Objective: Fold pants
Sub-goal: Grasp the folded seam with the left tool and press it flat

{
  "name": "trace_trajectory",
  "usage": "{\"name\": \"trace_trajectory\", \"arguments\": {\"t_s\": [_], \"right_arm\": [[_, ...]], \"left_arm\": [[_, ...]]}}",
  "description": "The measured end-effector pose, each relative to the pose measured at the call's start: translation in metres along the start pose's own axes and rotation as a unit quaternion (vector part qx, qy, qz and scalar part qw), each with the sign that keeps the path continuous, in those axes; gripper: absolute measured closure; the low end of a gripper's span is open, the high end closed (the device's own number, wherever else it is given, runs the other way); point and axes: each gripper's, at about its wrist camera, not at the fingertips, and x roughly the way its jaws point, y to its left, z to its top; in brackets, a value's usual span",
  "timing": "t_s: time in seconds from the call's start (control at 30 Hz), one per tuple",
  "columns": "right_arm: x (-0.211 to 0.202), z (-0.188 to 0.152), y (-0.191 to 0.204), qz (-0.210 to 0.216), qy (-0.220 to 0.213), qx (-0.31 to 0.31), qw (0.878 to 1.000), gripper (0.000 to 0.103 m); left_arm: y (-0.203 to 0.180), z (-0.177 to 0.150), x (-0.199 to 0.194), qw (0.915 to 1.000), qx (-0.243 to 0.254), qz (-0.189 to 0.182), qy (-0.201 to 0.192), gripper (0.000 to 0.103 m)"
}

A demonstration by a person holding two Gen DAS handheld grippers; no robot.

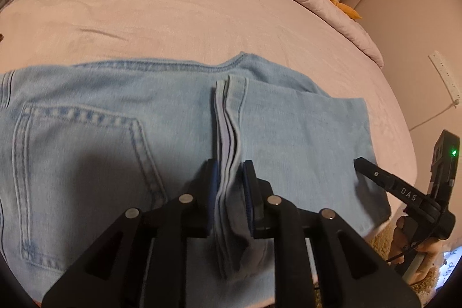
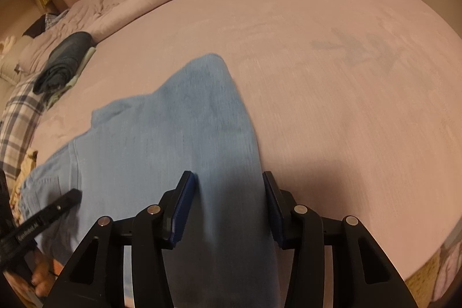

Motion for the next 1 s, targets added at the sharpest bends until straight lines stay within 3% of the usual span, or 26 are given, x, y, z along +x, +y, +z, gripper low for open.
{"name": "trace_trajectory", "arguments": {"t_s": [0.1,0.33,1.0], "right_arm": [[-0.006,-0.008,-0.006,0.007,-0.001,0.002,1.0,0.057],[-0.017,-0.03,-0.009,0.003,-0.014,-0.005,1.0,0.057],[-0.012,-0.026,-0.004,-0.007,-0.011,-0.004,1.0,0.056]], "left_arm": [[0.004,-0.009,-0.005,0.9998,-0.005,-0.018,0.003,0.08],[0.005,-0.022,-0.015,0.9999,0.003,-0.013,0.003,0.08],[0.004,-0.025,-0.014,0.9998,0.001,-0.02,0.002,0.079]]}}
